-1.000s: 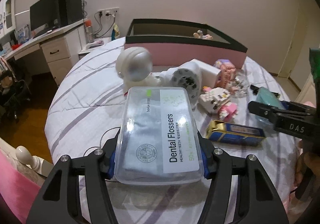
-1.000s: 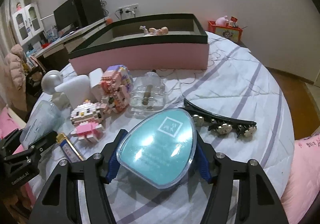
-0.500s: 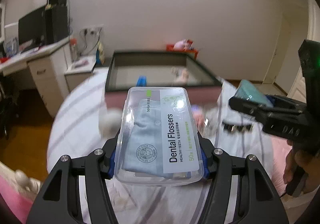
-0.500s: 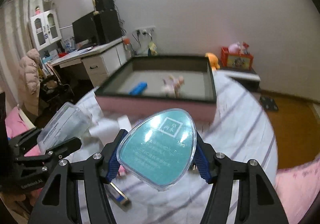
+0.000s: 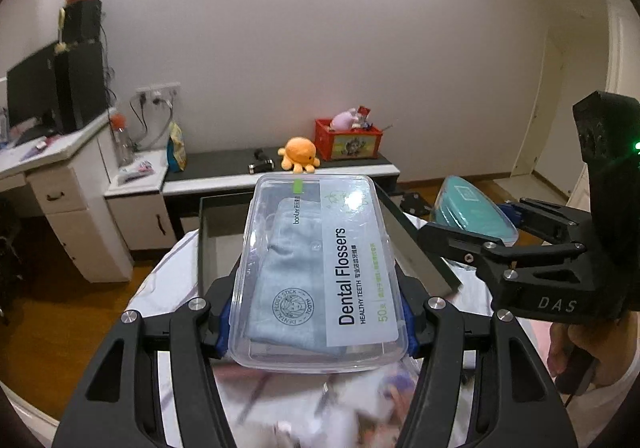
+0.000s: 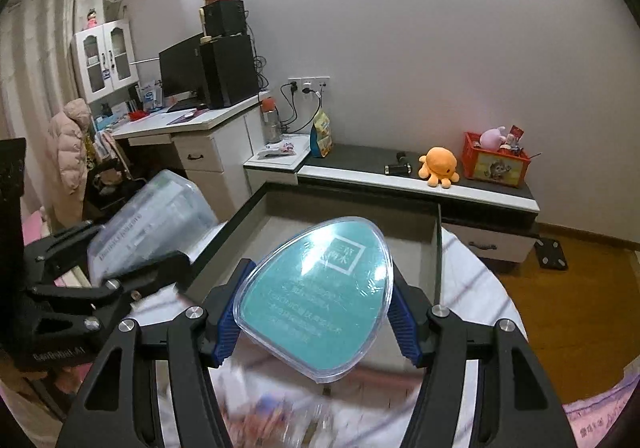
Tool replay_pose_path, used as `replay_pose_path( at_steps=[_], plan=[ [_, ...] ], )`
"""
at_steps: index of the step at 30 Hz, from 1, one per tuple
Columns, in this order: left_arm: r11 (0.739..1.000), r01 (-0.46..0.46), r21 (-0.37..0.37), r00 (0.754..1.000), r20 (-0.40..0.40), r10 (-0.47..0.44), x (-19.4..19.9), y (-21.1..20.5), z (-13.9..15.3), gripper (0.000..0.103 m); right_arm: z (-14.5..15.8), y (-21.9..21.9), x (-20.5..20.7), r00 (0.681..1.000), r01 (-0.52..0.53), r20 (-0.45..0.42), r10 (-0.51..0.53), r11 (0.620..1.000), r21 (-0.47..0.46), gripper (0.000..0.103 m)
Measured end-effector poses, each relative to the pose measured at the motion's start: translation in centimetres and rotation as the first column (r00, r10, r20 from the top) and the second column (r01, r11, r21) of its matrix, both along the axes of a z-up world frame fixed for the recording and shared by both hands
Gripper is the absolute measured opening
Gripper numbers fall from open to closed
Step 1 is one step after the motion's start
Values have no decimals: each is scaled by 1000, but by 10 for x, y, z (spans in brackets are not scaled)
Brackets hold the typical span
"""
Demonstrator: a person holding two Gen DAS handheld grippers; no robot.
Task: Organize rigid objects
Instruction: 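Lift both cases over the pink box and lower them inside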
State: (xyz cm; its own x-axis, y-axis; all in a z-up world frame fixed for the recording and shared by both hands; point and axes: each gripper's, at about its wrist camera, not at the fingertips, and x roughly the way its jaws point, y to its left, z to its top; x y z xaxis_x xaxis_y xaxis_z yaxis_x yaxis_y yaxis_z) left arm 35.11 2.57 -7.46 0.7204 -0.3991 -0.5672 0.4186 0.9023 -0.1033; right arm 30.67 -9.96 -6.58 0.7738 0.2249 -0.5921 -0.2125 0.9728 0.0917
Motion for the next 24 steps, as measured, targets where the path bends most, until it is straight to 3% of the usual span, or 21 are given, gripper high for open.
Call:
replay_pose_path(
  at_steps=[5,11,15,17,24],
  plan=[
    [998,-10,58,993,-115,17,69,-8,-36,62,-30,0,64,994,31,-107,-34,999,-35,64],
    [996,-33,80,957,-286,55,130,-7,-83,62,-69,-4,121,972,47,-229,-58,997,-53,64],
    [987,-27,158,949,-307,75,148,-19,-97,62,-85,-5,144,957,47,-281,-67,996,-76,64],
    [987,-15,158,941,-333,68,154,-22,-103,62,-92,-8,152,946,44,-319,-61,997,-61,64],
    [964,-6,267,935,-341,100,162,-37,-108,62,-96,-7,165,919,44,-386,-83,993,-108,64]
  ],
)
